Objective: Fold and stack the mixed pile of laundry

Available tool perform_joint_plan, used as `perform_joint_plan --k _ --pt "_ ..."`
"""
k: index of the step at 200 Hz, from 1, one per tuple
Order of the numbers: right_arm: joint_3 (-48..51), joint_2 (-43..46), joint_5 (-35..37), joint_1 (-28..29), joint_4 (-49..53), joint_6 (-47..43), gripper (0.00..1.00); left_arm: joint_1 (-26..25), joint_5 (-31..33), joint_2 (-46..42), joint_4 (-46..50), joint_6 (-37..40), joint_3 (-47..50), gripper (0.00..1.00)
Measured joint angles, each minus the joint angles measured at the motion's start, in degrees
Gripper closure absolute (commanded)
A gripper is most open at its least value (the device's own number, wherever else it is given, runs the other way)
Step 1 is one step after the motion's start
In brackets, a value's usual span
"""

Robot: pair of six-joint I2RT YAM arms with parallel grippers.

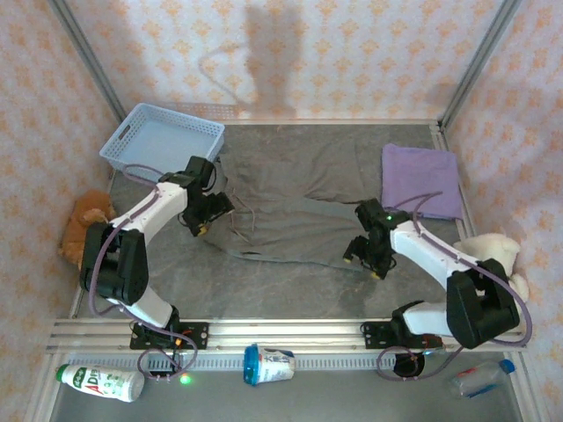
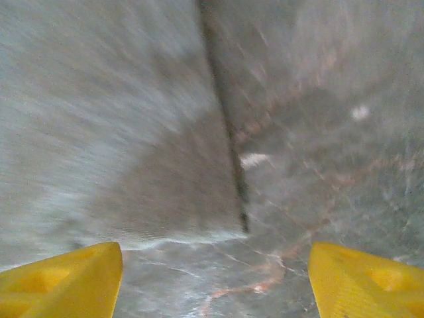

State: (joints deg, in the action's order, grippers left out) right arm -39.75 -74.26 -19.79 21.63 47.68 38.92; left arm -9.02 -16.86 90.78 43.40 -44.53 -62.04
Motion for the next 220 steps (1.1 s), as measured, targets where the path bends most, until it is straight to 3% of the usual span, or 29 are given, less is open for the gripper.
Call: perform_joint_plan --k 14,29,38,70,98,143,162,197,206,220 --pt "2.2 -0.8 -1.4 0.3 -1.7 0.7 0.34 1.3 0.6 0.0 0.3 0.3 1.0 0.13" --pt "2.7 -2.5 -2.1 0.3 -4.0 1.3 0.61 1.9 0.9 0.0 0.3 0.9 2.0 0.14" --pt "2.3 -3.8 -1.4 0.3 -2.8 0.9 0.71 1.9 1.1 -0.2 0.1 1.0 2.7 0.15" --pt "0.5 -6.0 -0.3 0.2 -1.1 0.8 0.73 1.9 2.0 -1.2 -0.9 1.5 6.8 0.17" --pt "0.1 -6.1 -0.3 0.2 -2.8 -0.2 1.00 1.9 3.8 -2.2 -2.2 2.4 10.2 0.17" --pt "-1.7 -6.1 -0.2 0.2 -6.7 -0.7 1.00 1.8 2.9 -2.3 -6.3 2.5 11.6 0.26" --pt "-1.9 -6.4 -0.2 0.2 -6.9 -1.2 1.00 0.6 2.4 -2.3 -8.2 2.3 11.7 0.35" --pt "-3.0 -6.9 0.2 0.2 -6.8 -2.6 1.00 -1.7 0.8 -1.9 -11.8 0.4 13.9 0.61" --pt "-3.3 -6.9 0.3 0.2 -6.6 -3.1 1.00 -2.1 0.6 -1.5 -12.4 -0.6 14.3 0.73" --pt "-3.7 -6.9 0.5 0.2 -6.6 -3.7 1.00 -2.5 0.3 -1.1 -13.1 -1.0 14.4 1.00"
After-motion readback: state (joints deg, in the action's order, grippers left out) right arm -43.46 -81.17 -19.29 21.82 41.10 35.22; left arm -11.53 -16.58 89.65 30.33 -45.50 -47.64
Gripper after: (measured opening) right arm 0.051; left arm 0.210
